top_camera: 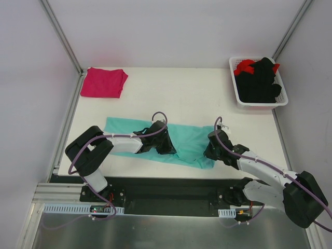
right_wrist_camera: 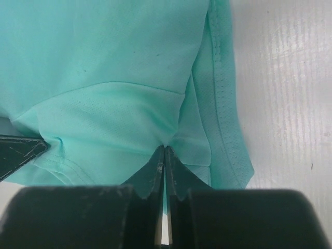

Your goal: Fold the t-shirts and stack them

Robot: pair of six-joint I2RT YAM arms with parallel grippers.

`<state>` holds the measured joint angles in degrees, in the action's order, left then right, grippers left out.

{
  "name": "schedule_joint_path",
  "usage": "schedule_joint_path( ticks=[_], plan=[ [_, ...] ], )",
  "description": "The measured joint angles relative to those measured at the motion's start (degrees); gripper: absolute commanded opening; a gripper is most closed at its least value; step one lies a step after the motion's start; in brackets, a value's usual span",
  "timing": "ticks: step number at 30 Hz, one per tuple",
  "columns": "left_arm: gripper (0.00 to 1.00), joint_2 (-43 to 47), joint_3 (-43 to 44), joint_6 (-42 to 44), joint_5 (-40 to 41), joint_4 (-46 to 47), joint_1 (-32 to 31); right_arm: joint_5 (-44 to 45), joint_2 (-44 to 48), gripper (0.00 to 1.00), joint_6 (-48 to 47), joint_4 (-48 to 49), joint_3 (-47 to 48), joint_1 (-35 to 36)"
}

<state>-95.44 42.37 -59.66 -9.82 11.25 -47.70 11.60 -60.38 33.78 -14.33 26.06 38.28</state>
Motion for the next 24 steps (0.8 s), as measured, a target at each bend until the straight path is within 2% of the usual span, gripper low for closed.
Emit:
schedule_joint_path(
  ticks=[17,19,21,24],
  plan=[
    [0.11,0.0,0.02,0.0,-0.04,-0.07,0.0,-1.4,4.09,0.04,-0.28,-2.56,-1.95,-0.98],
    [0.11,0.0,0.0,0.02,-0.02,-0.11,0.0,-1.77,4.09,0.1,-0.28,-2.64,-2.32,-0.98],
    [0.12,0.0,0.0,0.0,-0.02,-0.13,0.0,-1.99,4.04,0.21,-0.22,-2.71,-2.38,-0.98],
    [0.11,0.0,0.02,0.0,-0.04,-0.17,0.0,-2.01,3.15,0.3,-0.46,-2.89,-2.36,-1.03]
  ],
)
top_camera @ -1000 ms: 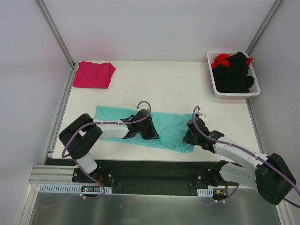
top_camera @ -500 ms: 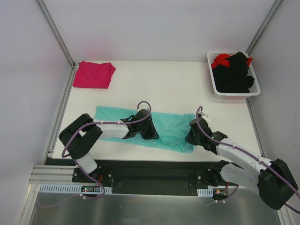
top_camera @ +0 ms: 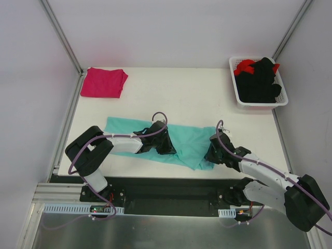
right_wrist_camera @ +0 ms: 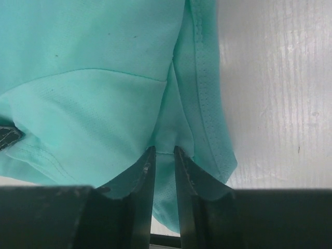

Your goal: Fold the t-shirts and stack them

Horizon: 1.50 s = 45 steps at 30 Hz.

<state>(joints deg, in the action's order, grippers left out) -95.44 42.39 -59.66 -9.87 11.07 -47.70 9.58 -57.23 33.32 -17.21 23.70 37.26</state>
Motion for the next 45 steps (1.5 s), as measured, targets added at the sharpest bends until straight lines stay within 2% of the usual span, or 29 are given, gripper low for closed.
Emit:
schedule_joint_path(
  ticks=[10,20,29,41,45],
  plan=[
    [0.11,0.0,0.0,0.0,-0.02,-0.02,0.0,-0.42,-1.33,0.32,-0.46,-1.57,2.08,-0.02],
    [0.11,0.0,0.24,0.02,0.0,-0.55,-0.28,-0.39,2.49,0.32,-0.55,-5.35,4.61,0.31],
    [0.11,-0.02,0.55,0.02,0.0,-1.03,-0.33,-0.02,2.34,0.32,1.77,-6.19,4.61,5.68],
    [0.11,-0.02,0.55,0.04,0.0,-1.03,-0.33,0.68,-3.89,0.31,5.35,-4.79,6.12,12.44],
    [0.14,-0.02,0.55,0.04,-0.02,-1.03,-0.33,1.09,-4.35,0.32,5.99,-4.42,6.67,13.66]
  ],
)
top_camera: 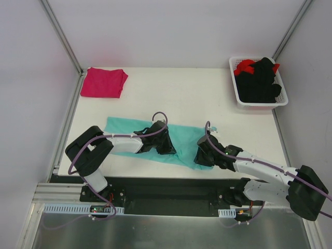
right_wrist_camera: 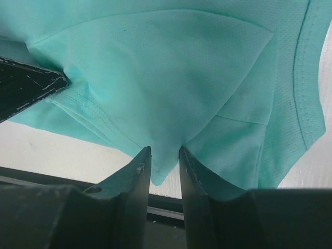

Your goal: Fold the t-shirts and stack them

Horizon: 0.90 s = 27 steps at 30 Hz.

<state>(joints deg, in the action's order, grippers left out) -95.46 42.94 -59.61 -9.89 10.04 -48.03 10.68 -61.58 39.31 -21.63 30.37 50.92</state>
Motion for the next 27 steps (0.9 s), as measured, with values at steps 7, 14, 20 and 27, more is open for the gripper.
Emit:
schedule_joint_path(
  ticks=[7,14,20,27],
  plan=[
    [0.71,0.42,1.7,1.29,0.02,-0.94,-0.09,1.11,-0.09,0.34,0.04,-2.05,2.82,0.02],
    [0.99,3.65,8.63,7.28,6.71,-14.71,-1.16,2.6,-0.09,0.39,-0.81,-4.28,8.41,0.02],
    [0.99,8.66,11.82,12.39,11.93,-23.76,-0.24,2.89,-0.28,0.39,-1.25,-4.85,10.32,0.02],
    [0.99,11.47,11.41,15.43,13.75,-27.67,3.1,2.45,-4.09,0.39,-1.18,-3.89,10.6,0.09]
  ],
)
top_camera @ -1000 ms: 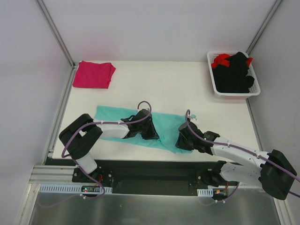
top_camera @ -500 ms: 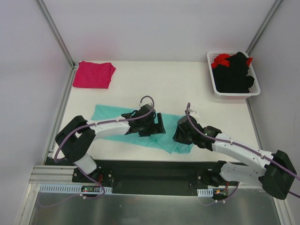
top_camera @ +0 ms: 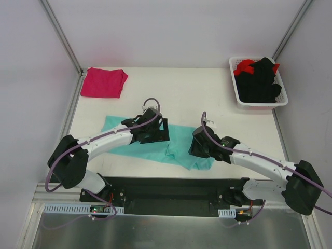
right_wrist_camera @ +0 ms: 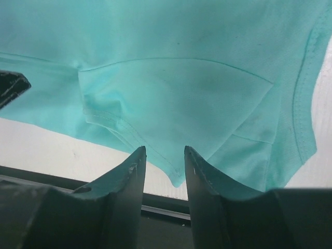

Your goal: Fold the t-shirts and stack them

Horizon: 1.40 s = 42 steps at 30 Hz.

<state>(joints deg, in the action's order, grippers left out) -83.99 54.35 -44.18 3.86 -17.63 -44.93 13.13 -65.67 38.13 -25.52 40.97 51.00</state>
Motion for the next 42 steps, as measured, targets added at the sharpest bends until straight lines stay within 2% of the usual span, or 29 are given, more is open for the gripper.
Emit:
schedule_joint_path(
  ticks=[9,20,34,42],
  plan=[
    [0.99,0.44,-3.48,3.8,0.09,-1.31,9.62,-1.99,-4.15,0.39,-0.79,7.89,-0.7,0.15],
    [0.99,0.46,-3.23,9.05,-0.57,-2.8,19.63,-2.78,-10.69,0.38,-2.4,10.88,-1.92,0.13],
    [0.99,5.46,2.73,12.28,1.88,-11.1,21.38,-2.23,-16.76,0.38,-0.57,10.01,-0.39,-0.94],
    [0.99,6.6,3.21,13.16,2.45,-13.68,22.16,-0.52,-16.92,0.37,0.28,6.51,0.39,-4.98]
  ],
)
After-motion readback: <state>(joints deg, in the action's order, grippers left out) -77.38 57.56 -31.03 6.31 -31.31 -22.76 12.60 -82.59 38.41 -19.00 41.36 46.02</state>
